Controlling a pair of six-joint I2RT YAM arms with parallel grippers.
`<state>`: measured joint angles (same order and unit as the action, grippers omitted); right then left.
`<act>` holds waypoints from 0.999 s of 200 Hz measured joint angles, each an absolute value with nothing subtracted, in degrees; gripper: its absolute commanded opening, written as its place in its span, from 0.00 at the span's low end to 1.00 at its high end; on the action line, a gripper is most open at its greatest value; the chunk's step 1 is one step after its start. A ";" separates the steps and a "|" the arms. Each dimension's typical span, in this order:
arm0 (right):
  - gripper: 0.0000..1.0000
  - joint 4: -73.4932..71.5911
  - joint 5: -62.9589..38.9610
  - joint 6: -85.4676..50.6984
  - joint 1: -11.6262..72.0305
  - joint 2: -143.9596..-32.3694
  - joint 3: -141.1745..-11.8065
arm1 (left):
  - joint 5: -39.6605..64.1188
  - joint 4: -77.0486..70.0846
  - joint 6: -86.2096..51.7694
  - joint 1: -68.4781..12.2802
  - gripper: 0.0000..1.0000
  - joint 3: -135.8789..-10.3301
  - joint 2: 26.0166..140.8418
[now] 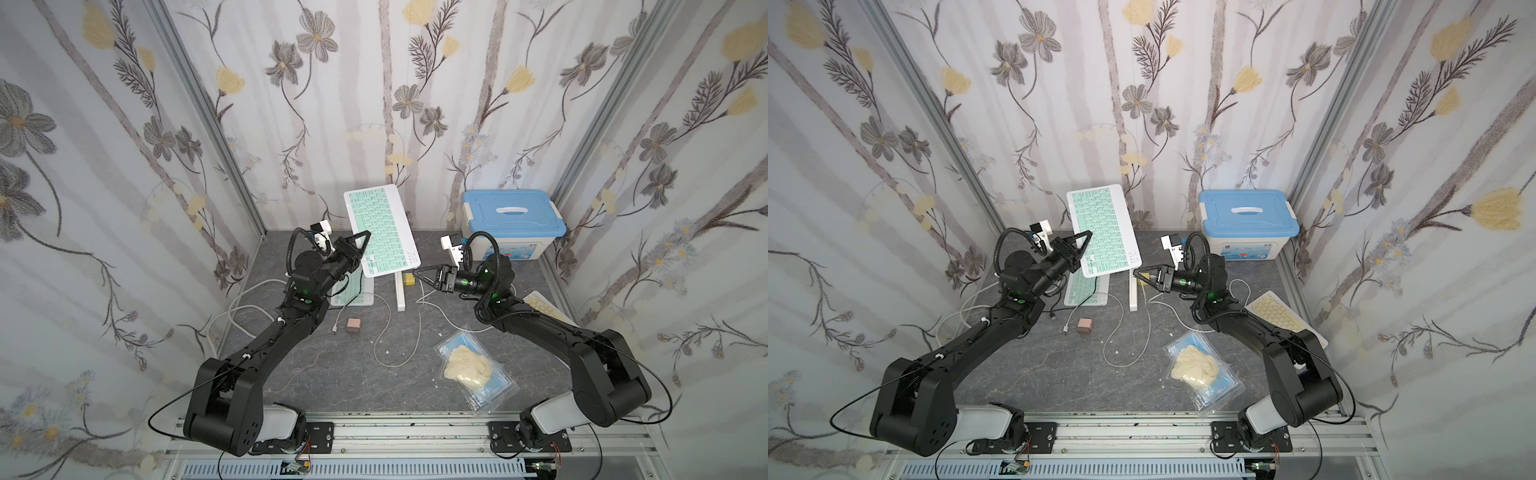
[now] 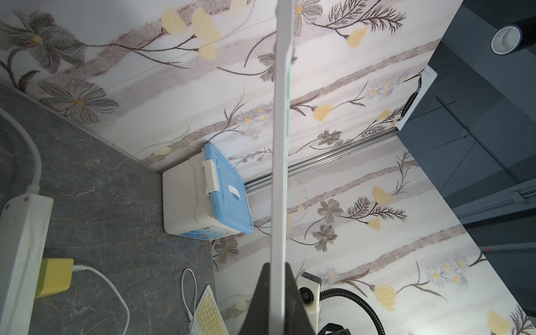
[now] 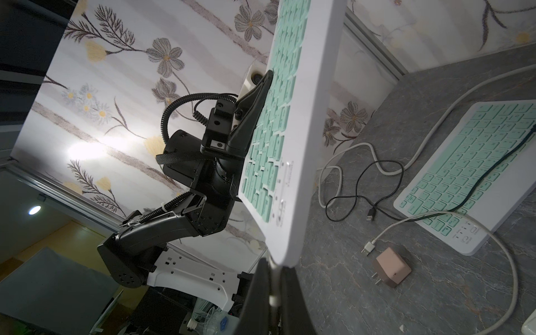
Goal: Unplug the wireless keyboard
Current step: Remove the power cord from the keyboard.
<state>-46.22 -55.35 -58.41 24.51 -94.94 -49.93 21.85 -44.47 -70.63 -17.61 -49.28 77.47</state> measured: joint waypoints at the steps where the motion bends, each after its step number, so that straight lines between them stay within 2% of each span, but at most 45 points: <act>1: 0.00 -45.84 -55.35 -58.06 24.60 -94.94 -50.09 | 21.82 -44.47 -70.61 -17.58 0.00 -49.28 77.47; 51: 0.00 -32.64 -52.27 -44.53 26.09 -95.48 -53.49 | 21.74 -45.17 -69.23 -16.93 0.00 -49.25 78.43; 157: 0.00 -35.83 -55.40 -43.29 24.99 -89.80 -48.47 | 26.17 -47.75 -70.52 -16.86 0.00 -50.59 80.29; 185: 0.00 -35.92 -66.89 -44.27 25.41 -88.92 -46.85 | 12.97 -52.58 -70.70 -15.62 0.00 -51.16 80.34; 200: 0.00 -37.36 -68.66 -46.11 25.12 -88.68 -46.54 | 11.07 -53.98 -70.81 -15.77 0.00 -51.11 80.31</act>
<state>-37.36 -68.66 -46.11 25.12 -88.68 -46.54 11.07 -53.98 -70.81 -15.77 -51.11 80.31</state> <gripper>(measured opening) 0.049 0.075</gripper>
